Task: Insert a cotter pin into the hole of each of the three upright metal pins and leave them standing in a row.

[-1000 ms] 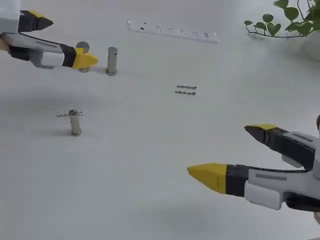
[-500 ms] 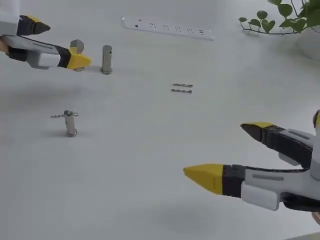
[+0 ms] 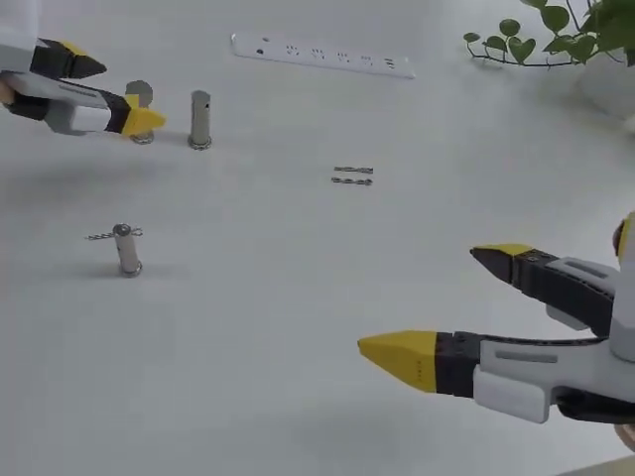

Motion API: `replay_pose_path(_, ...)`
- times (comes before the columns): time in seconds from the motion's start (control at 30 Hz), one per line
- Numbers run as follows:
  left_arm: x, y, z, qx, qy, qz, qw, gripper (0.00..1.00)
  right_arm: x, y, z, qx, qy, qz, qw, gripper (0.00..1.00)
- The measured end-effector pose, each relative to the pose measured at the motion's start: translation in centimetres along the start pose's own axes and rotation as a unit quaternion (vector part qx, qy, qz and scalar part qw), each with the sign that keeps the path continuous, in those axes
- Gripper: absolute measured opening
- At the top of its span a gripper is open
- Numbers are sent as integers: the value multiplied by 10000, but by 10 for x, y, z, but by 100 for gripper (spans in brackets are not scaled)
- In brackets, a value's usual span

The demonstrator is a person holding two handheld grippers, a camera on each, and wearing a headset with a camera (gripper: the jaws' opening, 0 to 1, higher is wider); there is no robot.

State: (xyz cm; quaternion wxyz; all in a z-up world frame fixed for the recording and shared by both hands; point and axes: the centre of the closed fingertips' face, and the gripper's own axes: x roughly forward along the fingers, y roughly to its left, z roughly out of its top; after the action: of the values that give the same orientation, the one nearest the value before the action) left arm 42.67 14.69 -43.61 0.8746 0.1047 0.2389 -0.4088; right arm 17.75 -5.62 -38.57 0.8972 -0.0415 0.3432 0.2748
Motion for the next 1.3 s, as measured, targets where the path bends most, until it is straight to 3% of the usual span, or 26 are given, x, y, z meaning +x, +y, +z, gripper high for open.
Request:
replay_pose_path(0.23, 7, 7, 0, 8, 8, 105, 9999, 44, 0, -1, -2, 26, 24, -6, 10000, 91)
replay_pose_path(0.57, 14, 14, 2, -54, -49, 207, 9998, 23, 2, -3, -2, 70, 19, 13, 10000, 90)
replay_pose_path(0.67, 16, 15, 3, -162, -83, 217, 9996, 22, 2, -3, -1, 83, 4, 15, 10000, 90)
replay_pose_path(1.1, 19, 4, 4, -109, -83, 45, 9999, 10, -1, -4, 2, 76, -38, -5, 10000, 90)
replay_pose_path(1.3, 20, 4, 3, -118, -83, 36, 9999, 10, 0, -3, 4, 81, -60, 4, 9999, 89)
